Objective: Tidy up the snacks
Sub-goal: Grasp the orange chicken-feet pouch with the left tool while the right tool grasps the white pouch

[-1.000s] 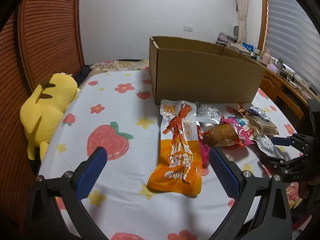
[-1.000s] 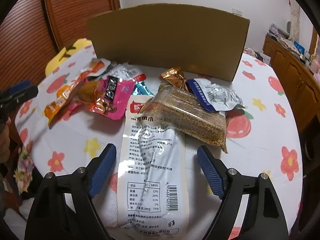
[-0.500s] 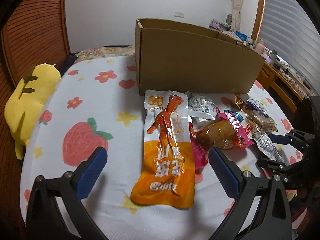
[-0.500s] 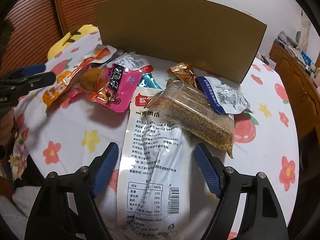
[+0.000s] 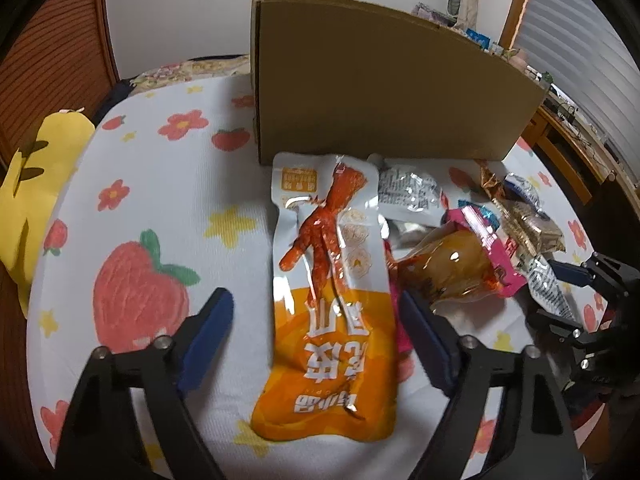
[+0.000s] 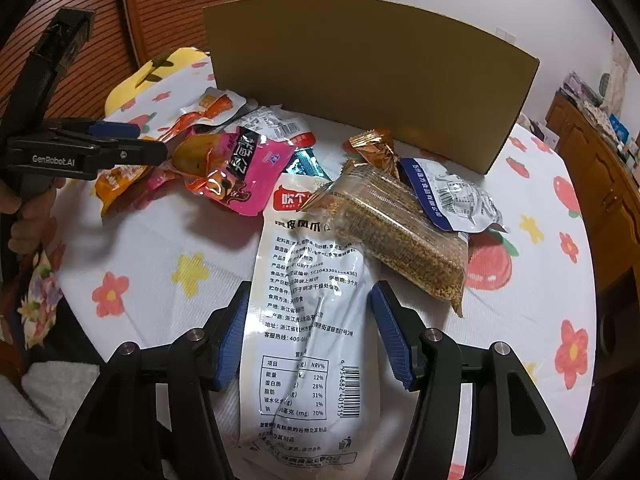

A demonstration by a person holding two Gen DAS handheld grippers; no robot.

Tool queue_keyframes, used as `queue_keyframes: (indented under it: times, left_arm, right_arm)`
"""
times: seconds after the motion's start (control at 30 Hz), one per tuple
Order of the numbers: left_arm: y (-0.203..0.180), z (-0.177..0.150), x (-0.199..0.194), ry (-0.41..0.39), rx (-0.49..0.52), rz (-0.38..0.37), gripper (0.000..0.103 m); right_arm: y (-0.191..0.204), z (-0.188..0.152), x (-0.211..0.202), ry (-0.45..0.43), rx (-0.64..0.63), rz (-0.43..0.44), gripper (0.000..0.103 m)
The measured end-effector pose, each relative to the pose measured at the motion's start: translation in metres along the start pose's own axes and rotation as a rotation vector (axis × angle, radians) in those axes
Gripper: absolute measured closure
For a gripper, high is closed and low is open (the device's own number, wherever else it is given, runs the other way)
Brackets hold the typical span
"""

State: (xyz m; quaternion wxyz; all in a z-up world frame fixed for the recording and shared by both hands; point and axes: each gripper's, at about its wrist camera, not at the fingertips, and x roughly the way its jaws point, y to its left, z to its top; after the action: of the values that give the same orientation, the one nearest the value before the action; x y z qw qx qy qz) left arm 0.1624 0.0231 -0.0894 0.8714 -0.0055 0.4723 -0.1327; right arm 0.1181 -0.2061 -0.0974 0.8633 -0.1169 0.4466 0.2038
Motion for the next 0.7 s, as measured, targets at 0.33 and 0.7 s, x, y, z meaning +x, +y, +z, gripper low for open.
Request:
queue_keyframes:
  times: [0.33, 0.7]
  left_arm:
    - [0.003, 0.001, 0.002, 0.020, 0.021, -0.005, 0.038]
    - [-0.002, 0.022, 0.015, 0.039, 0.046, 0.018, 0.047]
  right_arm:
    - [0.000, -0.001, 0.000, -0.006, 0.003, 0.001, 0.042]
    - [-0.002, 0.005, 0.004, 0.019, 0.012, 0.000, 0.038]
